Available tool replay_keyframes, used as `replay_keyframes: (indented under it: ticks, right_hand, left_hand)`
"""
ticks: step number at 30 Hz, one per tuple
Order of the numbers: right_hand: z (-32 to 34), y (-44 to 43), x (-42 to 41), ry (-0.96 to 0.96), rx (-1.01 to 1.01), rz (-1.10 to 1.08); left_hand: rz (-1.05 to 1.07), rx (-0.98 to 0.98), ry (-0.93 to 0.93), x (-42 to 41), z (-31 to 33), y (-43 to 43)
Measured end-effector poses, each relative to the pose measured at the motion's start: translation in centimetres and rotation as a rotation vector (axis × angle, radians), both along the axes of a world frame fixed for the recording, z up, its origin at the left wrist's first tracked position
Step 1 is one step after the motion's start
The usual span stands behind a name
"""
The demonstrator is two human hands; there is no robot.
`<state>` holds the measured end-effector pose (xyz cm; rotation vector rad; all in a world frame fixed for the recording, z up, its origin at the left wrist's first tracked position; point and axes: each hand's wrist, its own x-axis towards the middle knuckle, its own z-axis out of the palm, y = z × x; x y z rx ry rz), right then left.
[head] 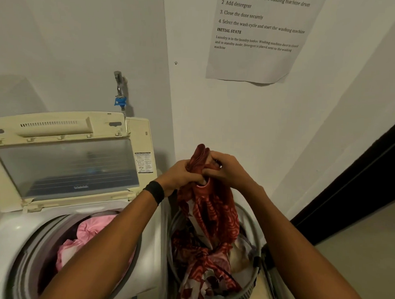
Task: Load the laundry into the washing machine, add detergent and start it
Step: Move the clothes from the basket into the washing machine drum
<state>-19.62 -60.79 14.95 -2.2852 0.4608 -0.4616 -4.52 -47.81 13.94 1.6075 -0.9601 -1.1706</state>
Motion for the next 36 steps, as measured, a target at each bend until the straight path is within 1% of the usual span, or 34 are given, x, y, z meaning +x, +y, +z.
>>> replay_keyframes:
  ticks: [2, 3, 4, 5, 6, 7, 8, 9, 10, 12, 14, 16, 17, 20, 22, 24, 26, 28, 30, 34, 36]
  right_hand:
    - [0.6, -0.7, -0.9, 0.014, 0.114, 0.055]
    - [0.7, -1.3, -1.7, 0.056, 0.178, 0.076]
    - [0.8, -2.1, -2.6, 0.149, 0.223, 0.090]
    - [0.8, -2.9, -3.6, 0.287, 0.236, 0.101]
    - [0.8, -3.6, -4.4, 0.438, 0.189, 0.114]
    - [0.7, -4.3, -5.1, 0.541, 0.110, 0.122]
    - [0.5, -4.8, -5.5, 0.583, 0.027, 0.093]
    - [0.5, -5.0, -5.5, 0.564, -0.027, 0.034]
    - [0.7, -4.9, -5.4, 0.519, -0.040, -0.055]
    - [1.4, -4.3, -5.0, 0.323, 0.074, -0.243]
    - [1.7, -3.1, -4.3, 0.107, 0.186, -0.426]
    - [1.7, -1.3, -3.1, -0.026, 0.202, -0.556]
    - [1.6, -0.2, -2.5, -0.074, 0.200, -0.574]
    - [0.2, 2.8, -0.5, -0.159, 0.288, -0.485]
    - [-0.6, 3.9, 0.1, -0.237, 0.392, -0.439]
    - [-1.2, 4.2, 0.0, -0.315, 0.516, -0.388]
    - [-1.2, 4.4, -0.6, -0.351, 0.588, -0.341]
    - [-1.1, 4.8, -0.9, -0.369, 0.657, -0.311]
    - [-1.1, 5.0, -1.0, -0.385, 0.681, -0.280]
    - [-1.4, 4.6, -1.3, -0.366, 0.641, -0.246]
    - [-1.6, 4.1, -2.0, -0.444, 0.619, -0.227]
  left_hand:
    - [-0.005, 0.028, 0.014, 0.7, 0.0, 0.2]
    - [0.025, 0.039, 0.026, 1.1, 0.0, 0.3]
    - [0.076, 0.046, 0.044, 1.5, 0.0, 0.4]
    - [0.125, 0.048, 0.065, 1.8, 0.1, 0.5]
    - [0.160, 0.046, 0.076, 2.0, 0.1, 0.6]
    - [0.179, 0.043, 0.078, 2.1, 0.1, 0.6]
    - [0.195, 0.044, 0.073, 2.1, 0.1, 0.6]
    - [0.217, 0.046, 0.074, 1.9, 0.1, 0.4]
    - [0.251, 0.046, 0.082, 1.7, 0.1, 0.2]
    - [0.344, 0.046, 0.107, 1.1, 0.1, -0.5]
    - [0.412, 0.034, 0.092, 0.5, -0.1, -1.1]
    - [0.440, 0.012, 0.059, -0.3, -0.1, -1.6]
    - [0.455, -0.008, 0.056, -0.8, -0.2, -1.7]
    - [0.494, -0.044, 0.047, -2.2, -0.5, -2.1]
    - [0.494, -0.037, 0.128, -2.1, -0.9, -1.9]
    - [0.448, -0.027, 0.213, -1.6, -0.9, -1.1]
    - [0.378, -0.026, 0.205, -1.3, -0.8, -0.5]
    - [0.323, -0.017, 0.150, -1.4, -0.6, -0.3]
    - [0.305, -0.019, 0.135, -1.7, -0.5, -0.4]
    - [0.345, -0.018, 0.158, -1.7, 0.0, -0.4]
    - [0.370, -0.019, 0.147, -1.6, 0.6, -0.4]
